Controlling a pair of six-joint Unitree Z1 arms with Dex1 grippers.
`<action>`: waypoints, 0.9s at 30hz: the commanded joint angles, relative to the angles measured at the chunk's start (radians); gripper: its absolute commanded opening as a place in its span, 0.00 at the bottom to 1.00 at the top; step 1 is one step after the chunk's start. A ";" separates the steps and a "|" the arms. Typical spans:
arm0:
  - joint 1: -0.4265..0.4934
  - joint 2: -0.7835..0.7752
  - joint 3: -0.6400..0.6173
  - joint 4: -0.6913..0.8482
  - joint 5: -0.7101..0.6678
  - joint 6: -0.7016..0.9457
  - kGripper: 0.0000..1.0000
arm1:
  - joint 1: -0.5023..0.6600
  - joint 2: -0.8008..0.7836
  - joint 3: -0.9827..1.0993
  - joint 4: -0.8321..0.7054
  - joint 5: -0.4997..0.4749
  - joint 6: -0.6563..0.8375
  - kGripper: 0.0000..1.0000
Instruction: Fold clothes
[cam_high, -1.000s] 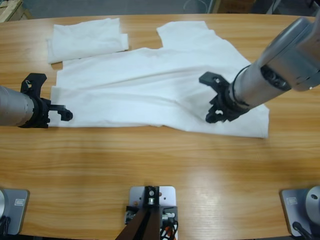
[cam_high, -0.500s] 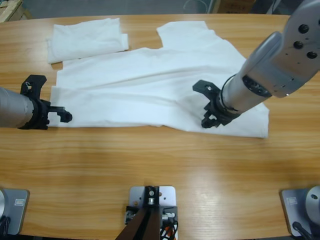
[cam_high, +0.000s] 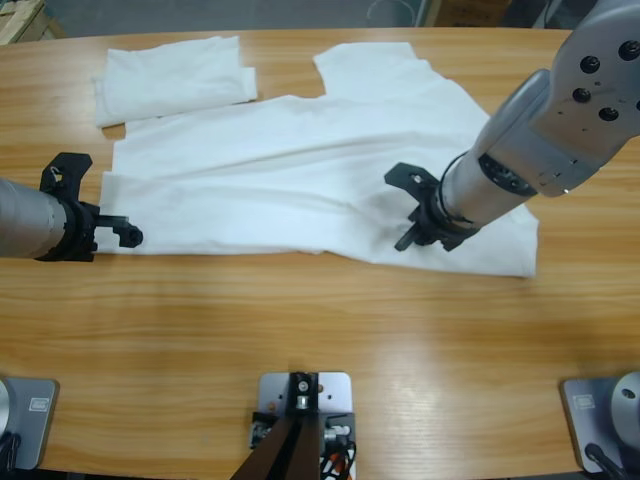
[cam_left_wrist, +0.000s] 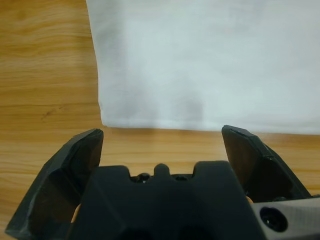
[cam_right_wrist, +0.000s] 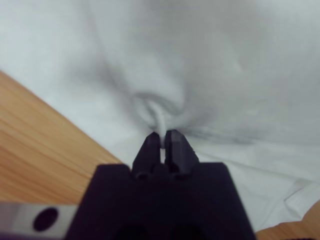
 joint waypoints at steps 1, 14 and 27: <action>-0.009 0.017 0.030 0.013 -0.018 -0.007 0.92 | 0.012 -0.038 -0.079 0.114 -0.036 -0.014 0.00; -0.019 0.017 0.048 0.012 -0.022 -0.013 0.92 | 0.012 0.019 -0.292 0.323 0.058 0.076 0.00; -0.025 0.008 0.081 0.011 -0.024 -0.016 0.93 | 0.046 0.152 -0.374 0.382 0.138 0.135 0.00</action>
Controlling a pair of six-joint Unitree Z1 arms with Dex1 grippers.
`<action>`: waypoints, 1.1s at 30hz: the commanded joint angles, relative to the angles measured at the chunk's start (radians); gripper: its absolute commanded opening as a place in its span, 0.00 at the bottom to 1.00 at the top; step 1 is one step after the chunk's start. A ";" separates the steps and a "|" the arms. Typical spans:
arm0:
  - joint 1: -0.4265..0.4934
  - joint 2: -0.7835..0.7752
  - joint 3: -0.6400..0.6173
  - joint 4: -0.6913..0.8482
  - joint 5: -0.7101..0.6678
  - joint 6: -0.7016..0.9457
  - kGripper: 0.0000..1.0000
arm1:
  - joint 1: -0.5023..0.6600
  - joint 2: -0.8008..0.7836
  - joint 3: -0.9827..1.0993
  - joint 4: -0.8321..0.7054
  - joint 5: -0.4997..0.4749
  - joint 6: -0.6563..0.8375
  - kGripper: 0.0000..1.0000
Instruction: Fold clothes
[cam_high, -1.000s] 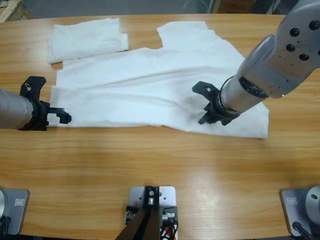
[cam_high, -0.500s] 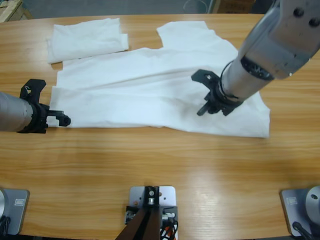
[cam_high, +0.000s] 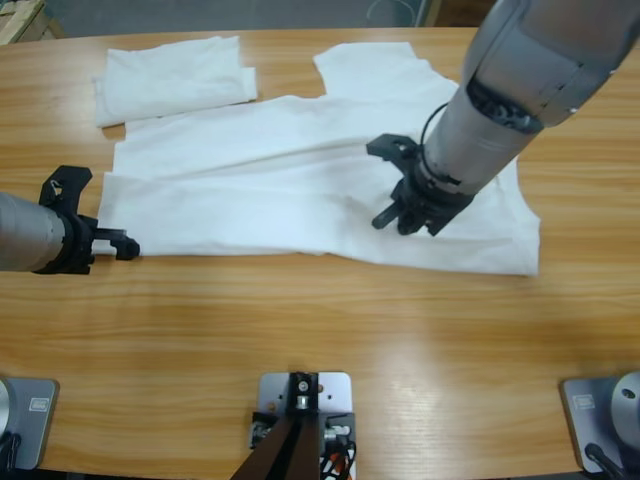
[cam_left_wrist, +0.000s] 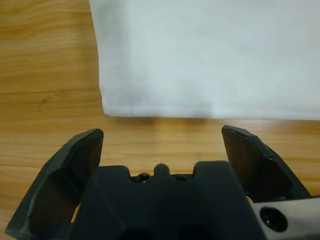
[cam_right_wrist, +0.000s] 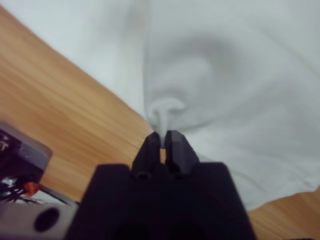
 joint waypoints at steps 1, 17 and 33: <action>-0.009 0.008 0.041 0.010 -0.013 -0.008 0.93 | 0.022 0.100 -0.070 0.056 0.015 0.023 0.00; -0.010 0.010 0.044 0.009 -0.013 -0.005 0.93 | 0.063 0.145 -0.118 0.122 0.017 0.074 0.07; -0.038 -0.016 0.046 0.013 -0.015 -0.006 0.93 | -0.020 -0.093 -0.017 0.102 -0.194 0.173 0.05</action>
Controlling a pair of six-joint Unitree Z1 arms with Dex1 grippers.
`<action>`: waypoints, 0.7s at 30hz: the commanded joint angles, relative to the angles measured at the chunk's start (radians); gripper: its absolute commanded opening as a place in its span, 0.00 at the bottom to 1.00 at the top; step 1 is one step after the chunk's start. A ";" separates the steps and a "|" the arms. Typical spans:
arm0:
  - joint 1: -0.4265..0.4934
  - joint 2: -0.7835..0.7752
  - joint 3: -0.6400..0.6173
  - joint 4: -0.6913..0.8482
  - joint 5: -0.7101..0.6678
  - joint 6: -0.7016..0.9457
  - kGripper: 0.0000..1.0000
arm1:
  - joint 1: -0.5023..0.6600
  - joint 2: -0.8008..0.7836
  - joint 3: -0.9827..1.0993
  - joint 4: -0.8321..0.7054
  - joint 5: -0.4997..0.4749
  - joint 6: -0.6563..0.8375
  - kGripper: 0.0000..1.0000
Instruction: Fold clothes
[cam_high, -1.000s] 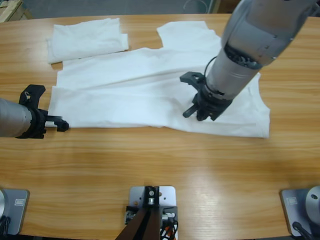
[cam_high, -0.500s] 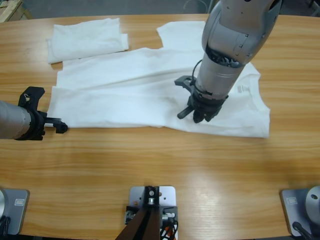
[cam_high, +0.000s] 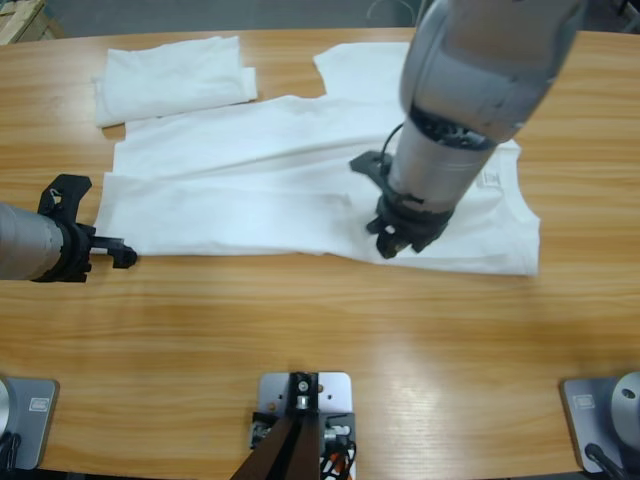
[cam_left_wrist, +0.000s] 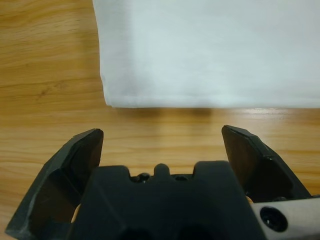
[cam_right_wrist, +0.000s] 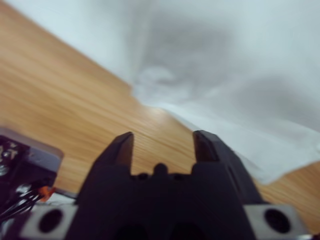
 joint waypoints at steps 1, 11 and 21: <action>-0.028 -0.026 0.024 0.014 -0.014 -0.004 0.92 | -0.173 -0.150 0.142 -0.082 -0.045 -0.052 0.00; -0.035 -0.056 -0.105 0.009 -0.030 0.015 0.87 | -0.414 -0.214 0.398 -0.360 0.158 -0.116 0.00; -0.035 0.091 -0.145 0.009 -0.053 0.001 0.86 | -0.422 -0.117 0.436 -0.414 0.195 -0.133 0.00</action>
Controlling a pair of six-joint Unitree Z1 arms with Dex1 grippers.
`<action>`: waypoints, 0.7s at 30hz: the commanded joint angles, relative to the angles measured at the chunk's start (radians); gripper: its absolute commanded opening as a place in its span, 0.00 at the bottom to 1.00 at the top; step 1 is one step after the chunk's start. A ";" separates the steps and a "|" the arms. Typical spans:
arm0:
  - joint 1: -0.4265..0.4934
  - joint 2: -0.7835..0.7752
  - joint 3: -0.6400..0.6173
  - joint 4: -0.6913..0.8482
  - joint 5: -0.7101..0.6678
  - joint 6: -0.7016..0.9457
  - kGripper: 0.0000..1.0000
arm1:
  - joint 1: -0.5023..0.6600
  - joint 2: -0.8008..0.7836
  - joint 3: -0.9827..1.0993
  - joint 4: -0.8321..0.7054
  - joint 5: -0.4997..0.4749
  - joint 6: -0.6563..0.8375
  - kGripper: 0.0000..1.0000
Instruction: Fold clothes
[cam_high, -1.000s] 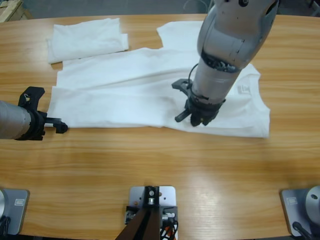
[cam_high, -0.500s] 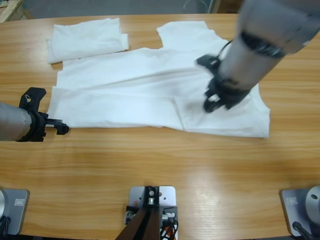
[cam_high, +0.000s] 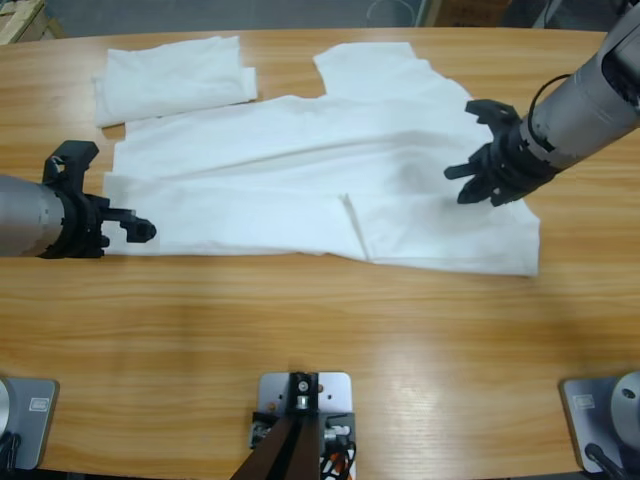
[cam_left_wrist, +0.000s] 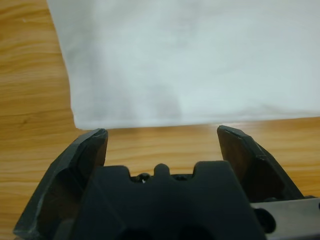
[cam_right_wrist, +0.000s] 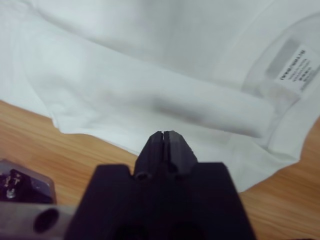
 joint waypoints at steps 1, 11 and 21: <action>-0.008 0.142 -0.039 0.009 -0.022 -0.001 0.86 | -0.022 0.107 0.045 -0.055 0.016 -0.037 0.00; -0.008 0.172 -0.048 0.009 -0.020 0.011 0.87 | -0.072 0.214 0.033 -0.145 -0.025 -0.081 0.00; -0.008 0.158 -0.043 0.020 -0.020 0.011 0.87 | -0.078 0.215 0.032 -0.215 -0.048 -0.159 0.00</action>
